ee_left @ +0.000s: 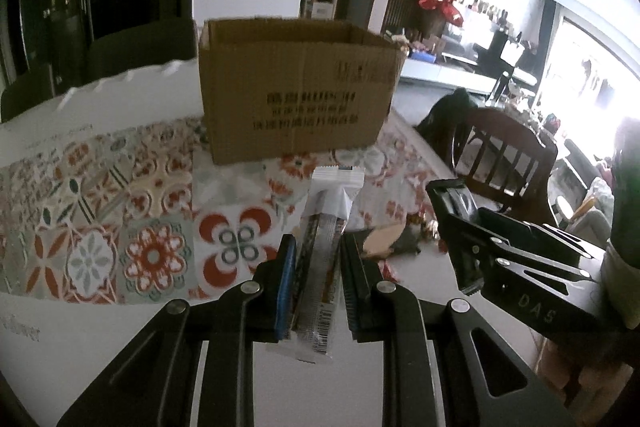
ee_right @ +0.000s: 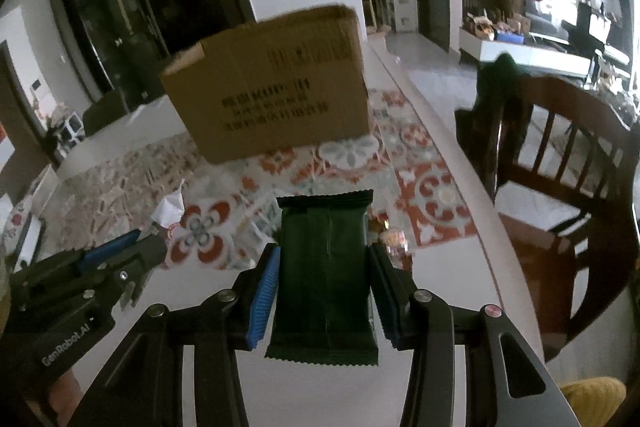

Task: Organize snacks
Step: 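Carry the stick snack and green packet into the box and release both, then move both tools back from the box toward the remaining snacks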

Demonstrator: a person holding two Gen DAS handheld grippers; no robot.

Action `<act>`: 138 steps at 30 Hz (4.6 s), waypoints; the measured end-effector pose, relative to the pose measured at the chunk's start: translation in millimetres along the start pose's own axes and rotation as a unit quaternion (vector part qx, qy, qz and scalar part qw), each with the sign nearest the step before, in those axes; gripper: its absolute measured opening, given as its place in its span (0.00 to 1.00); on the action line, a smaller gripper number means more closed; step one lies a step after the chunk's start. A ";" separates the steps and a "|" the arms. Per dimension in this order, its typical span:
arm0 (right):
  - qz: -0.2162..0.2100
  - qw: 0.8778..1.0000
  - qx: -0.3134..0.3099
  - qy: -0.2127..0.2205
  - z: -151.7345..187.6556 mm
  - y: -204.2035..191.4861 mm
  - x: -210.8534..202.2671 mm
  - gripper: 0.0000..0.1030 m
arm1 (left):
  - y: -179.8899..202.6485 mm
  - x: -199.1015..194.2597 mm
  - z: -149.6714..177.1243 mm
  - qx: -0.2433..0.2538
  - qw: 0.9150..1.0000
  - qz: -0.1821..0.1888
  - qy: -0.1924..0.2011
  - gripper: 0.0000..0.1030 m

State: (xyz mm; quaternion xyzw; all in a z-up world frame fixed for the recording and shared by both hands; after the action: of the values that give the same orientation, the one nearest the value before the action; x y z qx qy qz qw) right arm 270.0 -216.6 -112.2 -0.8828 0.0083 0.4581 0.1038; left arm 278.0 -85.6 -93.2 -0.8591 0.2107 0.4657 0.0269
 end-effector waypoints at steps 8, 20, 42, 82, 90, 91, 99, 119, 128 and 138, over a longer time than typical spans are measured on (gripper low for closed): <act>-0.025 0.999 -0.027 0.040 -39.9 -19.3 -19.7 0.44 | -1.8 -15.0 -31.1 0.002 0.999 -0.004 0.032 0.22; -0.036 0.994 -0.040 0.095 -97.9 -29.0 -44.9 0.44 | -2.7 -39.2 -78.9 0.014 0.996 -0.016 0.084 0.22; -0.059 0.987 -0.045 0.139 -200.9 -36.7 -43.2 0.44 | -15.2 -39.4 -187.6 0.030 0.988 -0.051 0.140 0.21; -0.022 0.991 -0.118 0.062 -208.4 -32.4 7.1 0.56 | -39.7 -10.8 -196.9 0.012 0.988 -0.102 0.115 0.57; -0.019 0.988 -0.131 0.074 -176.4 -31.7 -21.3 0.56 | -17.6 -31.6 -165.3 0.022 0.989 -0.090 0.117 0.59; -0.019 0.988 -0.132 0.074 -172.6 -31.2 -24.1 0.56 | -14.3 -32.7 -161.0 0.025 0.989 -0.088 0.116 0.59; -0.014 0.988 -0.128 0.082 -137.9 -20.7 -43.8 0.56 | 7.0 -38.3 -124.9 0.024 0.992 -0.066 0.105 0.59; 0.000 0.991 -0.126 0.037 -49.9 19.4 -15.3 0.56 | 38.2 10.8 -30.7 0.015 0.998 -0.055 0.016 0.63; 0.012 0.992 -0.125 0.003 -20.5 41.4 8.8 0.56 | 39.1 41.7 8.1 -0.005 0.998 -0.053 -0.031 0.66; 0.022 0.991 -0.133 0.009 0.1 49.0 14.2 0.56 | 48.5 57.6 23.0 -0.002 0.999 -0.036 -0.035 0.74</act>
State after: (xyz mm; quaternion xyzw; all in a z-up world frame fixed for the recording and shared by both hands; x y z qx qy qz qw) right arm 272.8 -263.4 -132.4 -0.8926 -0.0324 0.4491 -0.0246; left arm 268.6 -143.6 -145.6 -0.8494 0.1775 0.4945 0.0492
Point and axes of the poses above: each gripper's, at about its wrist camera, not at the fingertips, and x roughly the way its jaws point, y to its right, z to its underside, the point moved 10 cm from there along x, roughly the way its jaws point, and after that the axes turned 9 degrees about -y, right-handed, at the moved point
